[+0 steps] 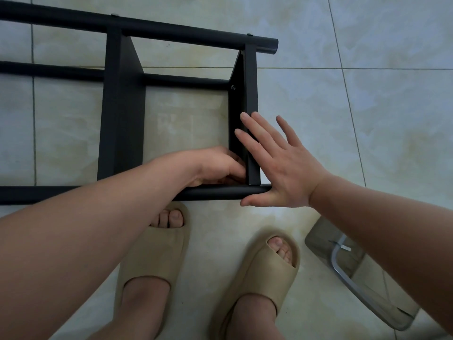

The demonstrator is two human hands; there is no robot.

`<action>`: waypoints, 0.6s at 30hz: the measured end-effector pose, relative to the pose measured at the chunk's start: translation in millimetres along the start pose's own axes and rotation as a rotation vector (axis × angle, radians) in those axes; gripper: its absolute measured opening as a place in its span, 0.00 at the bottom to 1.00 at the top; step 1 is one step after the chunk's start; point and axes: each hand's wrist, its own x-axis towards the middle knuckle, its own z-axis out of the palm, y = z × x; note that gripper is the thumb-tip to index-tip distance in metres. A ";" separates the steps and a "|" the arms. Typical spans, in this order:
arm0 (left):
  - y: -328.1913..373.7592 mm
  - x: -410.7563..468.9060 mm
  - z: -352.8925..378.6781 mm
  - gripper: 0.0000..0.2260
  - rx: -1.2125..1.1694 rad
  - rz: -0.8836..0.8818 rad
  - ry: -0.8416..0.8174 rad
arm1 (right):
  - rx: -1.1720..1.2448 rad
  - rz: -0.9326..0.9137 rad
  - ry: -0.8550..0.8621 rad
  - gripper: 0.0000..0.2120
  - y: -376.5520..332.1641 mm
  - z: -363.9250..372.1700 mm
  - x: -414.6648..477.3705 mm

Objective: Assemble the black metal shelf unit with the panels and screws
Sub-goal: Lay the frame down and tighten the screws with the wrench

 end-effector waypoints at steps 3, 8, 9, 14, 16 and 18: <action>1.9 -1.2 1.4 0.04 0.023 0.000 0.008 | -0.083 -0.018 0.030 0.56 1.2 -2.6 -0.4; 2.6 -2.1 1.1 0.04 0.039 -0.018 -0.014 | -0.150 -0.034 0.048 0.55 1.1 -4.4 -1.6; 2.5 -2.3 1.3 0.04 0.031 -0.018 -0.019 | -0.151 -0.032 0.048 0.55 0.8 -4.0 -1.6; 0.0 -0.1 1.3 0.04 -0.009 -0.022 -0.042 | -0.076 -0.013 0.041 0.55 -0.8 1.2 -3.5; 0.4 0.8 0.7 0.06 -0.013 -0.024 -0.057 | -0.040 0.003 0.040 0.55 -1.9 2.2 -4.3; 0.3 0.8 0.8 0.08 -0.016 -0.023 -0.056 | -0.022 0.010 0.036 0.55 -3.1 2.5 -4.2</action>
